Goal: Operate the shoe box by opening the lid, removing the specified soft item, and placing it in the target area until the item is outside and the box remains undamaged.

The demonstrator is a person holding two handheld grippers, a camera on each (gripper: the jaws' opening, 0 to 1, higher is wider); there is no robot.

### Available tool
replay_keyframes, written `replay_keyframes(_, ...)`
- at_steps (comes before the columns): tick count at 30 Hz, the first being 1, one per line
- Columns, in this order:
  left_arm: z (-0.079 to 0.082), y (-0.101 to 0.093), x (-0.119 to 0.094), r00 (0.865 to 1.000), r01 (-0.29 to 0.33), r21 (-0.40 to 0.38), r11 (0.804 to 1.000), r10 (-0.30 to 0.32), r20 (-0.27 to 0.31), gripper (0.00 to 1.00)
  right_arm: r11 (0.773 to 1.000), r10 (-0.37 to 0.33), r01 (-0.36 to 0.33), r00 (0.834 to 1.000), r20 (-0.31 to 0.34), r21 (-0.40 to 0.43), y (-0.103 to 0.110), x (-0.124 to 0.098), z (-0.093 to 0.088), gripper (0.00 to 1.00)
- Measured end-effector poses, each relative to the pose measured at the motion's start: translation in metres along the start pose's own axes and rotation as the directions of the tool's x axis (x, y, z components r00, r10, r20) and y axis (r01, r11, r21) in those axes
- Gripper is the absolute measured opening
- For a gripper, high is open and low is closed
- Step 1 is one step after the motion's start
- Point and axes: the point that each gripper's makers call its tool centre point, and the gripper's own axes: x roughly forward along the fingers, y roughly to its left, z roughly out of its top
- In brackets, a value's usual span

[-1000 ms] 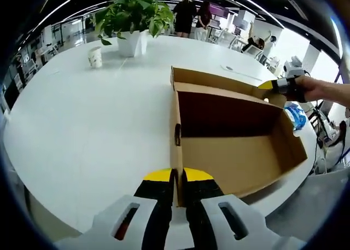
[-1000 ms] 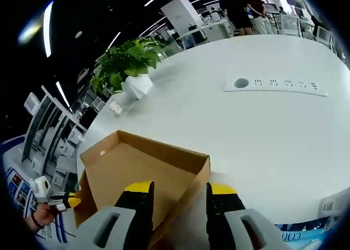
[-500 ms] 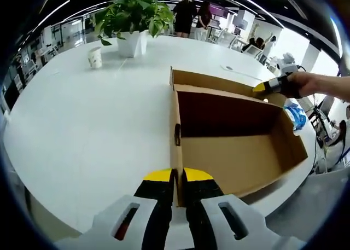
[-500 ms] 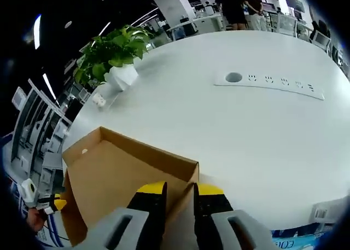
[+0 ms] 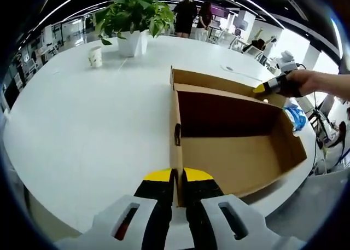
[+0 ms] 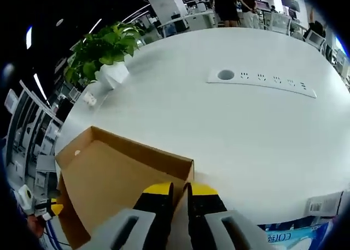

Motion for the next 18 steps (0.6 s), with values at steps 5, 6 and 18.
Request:
replay_keyframes(5, 0.000, 0.000, 0.001, 1.000, -0.007, 0.006, 1.000, 0.007, -0.001, 0.04, 1.000, -0.012, 0.012, 0.999, 0.035, 0.007, 0.002, -0.009, 0.010, 0.03)
replay_keyframes(6, 0.000, 0.000, 0.001, 1.000, -0.008, 0.005, 1.000, 0.008, -0.001, 0.04, 1.000, -0.010, 0.010, 0.999, 0.042, 0.002, 0.004, -0.012, 0.011, 0.03)
replay_keyframes(18, 0.001, -0.003, 0.003, 1.000, -0.017, -0.016, 1.000, 0.017, 0.000, 0.04, 1.000, -0.018, 0.018, 0.994, 0.109, 0.007, 0.008, -0.033, 0.034, 0.00)
